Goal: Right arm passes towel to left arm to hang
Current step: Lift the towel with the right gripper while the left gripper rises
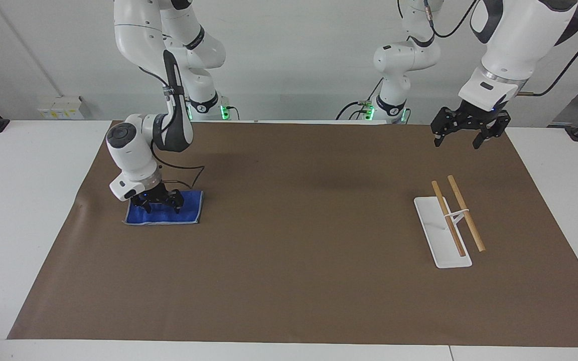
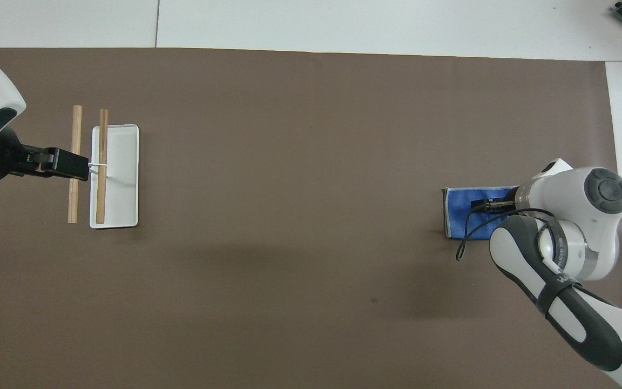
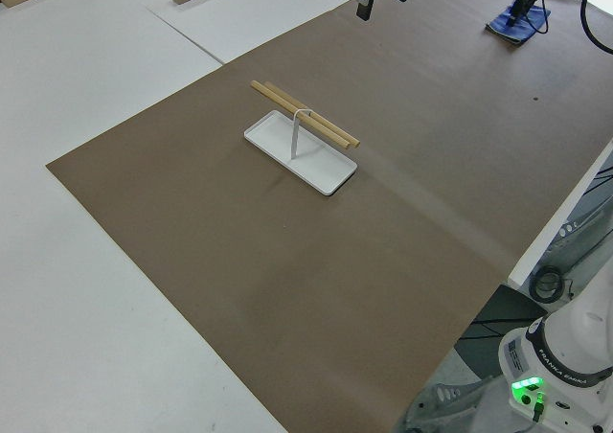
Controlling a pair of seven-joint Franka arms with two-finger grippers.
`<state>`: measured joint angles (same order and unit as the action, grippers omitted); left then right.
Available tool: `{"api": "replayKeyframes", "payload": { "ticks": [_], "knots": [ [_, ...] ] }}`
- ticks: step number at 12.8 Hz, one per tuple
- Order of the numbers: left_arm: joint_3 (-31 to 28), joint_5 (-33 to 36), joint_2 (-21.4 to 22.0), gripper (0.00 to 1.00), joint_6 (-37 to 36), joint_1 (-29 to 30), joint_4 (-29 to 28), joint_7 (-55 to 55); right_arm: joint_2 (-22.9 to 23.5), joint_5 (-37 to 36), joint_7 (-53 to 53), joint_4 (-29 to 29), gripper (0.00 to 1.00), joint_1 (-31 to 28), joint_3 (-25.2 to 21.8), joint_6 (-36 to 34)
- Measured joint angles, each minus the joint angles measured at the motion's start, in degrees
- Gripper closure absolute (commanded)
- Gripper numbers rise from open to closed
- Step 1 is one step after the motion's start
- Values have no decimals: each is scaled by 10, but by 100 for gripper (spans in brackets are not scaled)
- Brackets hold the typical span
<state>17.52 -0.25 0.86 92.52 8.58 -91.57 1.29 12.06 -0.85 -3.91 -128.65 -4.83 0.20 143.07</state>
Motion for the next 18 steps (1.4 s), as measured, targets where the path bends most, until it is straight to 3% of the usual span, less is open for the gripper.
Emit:
{"api": "replayKeyframes", "payload": {
  "ticks": [3, 10, 15, 18],
  "knots": [
    [0, 0, 0, 0, 0, 0, 0, 0, -5, 0, 0, 0, 99, 0, 0, 1],
    [0, 0, 0, 0, 0, 0, 0, 0, -43, 0, 0, 6, 100, 8, 5, -4],
    [0, 0, 0, 0, 0, 0, -1, 0, -156, 52, 0, 34, 100, 41, 9, -116],
    [2, 0, 0, 0, 0, 0, -1, 0, -213, 124, -2, 36, 100, 65, 10, -149]
  ]
}}
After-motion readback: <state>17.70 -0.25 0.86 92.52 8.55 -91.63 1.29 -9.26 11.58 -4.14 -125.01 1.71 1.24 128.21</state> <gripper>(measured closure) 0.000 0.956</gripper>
